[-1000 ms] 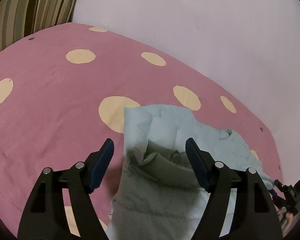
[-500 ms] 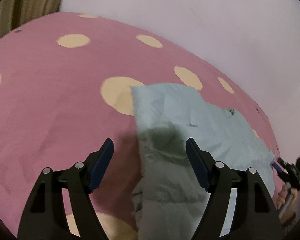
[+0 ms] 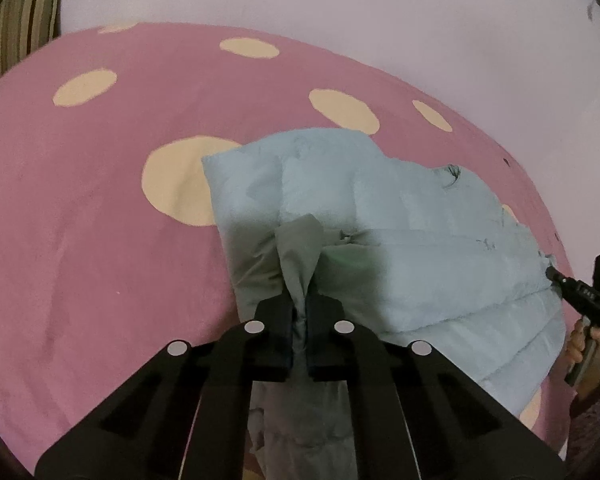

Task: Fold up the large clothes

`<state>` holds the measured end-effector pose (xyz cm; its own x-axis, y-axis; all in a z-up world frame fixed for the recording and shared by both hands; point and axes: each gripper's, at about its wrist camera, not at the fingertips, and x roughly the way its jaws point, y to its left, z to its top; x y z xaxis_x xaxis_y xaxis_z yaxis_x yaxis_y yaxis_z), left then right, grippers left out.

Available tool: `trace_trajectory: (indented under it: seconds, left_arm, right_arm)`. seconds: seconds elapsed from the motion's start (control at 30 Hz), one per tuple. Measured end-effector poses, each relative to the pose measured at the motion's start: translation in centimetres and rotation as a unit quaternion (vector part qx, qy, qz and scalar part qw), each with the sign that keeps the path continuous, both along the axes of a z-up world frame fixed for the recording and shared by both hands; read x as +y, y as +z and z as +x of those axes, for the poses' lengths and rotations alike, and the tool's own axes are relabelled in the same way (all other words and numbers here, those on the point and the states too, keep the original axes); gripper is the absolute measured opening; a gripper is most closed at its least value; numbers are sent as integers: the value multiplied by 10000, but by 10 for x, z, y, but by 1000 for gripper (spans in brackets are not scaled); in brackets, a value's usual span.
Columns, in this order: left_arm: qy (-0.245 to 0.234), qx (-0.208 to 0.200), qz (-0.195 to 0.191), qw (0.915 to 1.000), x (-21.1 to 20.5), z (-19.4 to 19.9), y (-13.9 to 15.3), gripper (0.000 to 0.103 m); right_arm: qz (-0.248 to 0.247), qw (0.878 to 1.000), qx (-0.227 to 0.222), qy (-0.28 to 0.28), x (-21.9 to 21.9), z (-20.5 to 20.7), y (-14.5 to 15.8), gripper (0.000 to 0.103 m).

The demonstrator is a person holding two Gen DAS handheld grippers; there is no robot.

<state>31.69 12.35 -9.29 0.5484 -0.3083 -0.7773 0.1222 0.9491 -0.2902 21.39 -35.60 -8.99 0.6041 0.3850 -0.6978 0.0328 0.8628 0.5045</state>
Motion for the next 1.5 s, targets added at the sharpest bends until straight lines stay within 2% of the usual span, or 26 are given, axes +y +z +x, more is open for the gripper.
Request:
trace_trajectory:
  seconds: [0.23,0.33,0.47,0.63,0.73,0.83,1.07,1.3,1.5]
  left_arm:
    - [35,-574,81,9983,1,-19,43,3]
    - [109,-778,119,9968,-1,-13,64,2]
    - [321,-900,311,9949,-7,15,81,3]
    - [661,-904,617,9918,-16,60,85,2]
    - [819,-816,869,9895,-22,89,75,2]
    - [930,-557,1039,9887,-28,112,53,2]
    - [1084,-92,1427,9838,-33,136,-7,2]
    - [1106,-51,1773,9779,-43,141,-38,3]
    - [1171,-143,2018,9723,-50,142,-51,3]
  right_arm:
    - [-260,9982,-536,30,6,-20,43,9]
    - [-321,9968,-734,2,7,-16,60,9]
    - [-451,9948,-897,-145,8,14,76,9]
    - [-622,9937,-881,-302,16,63,79,9]
    - [-747,9940,-731,-309,23,98,69,9]
    - [-834,9949,-487,-290,28,120,49,8]
    - [-1001,9938,101,-465,23,143,-5,8]
    - [-1092,9915,447,-554,15,148,-47,9]
    - [-1187,9905,338,-601,18,146,-51,7]
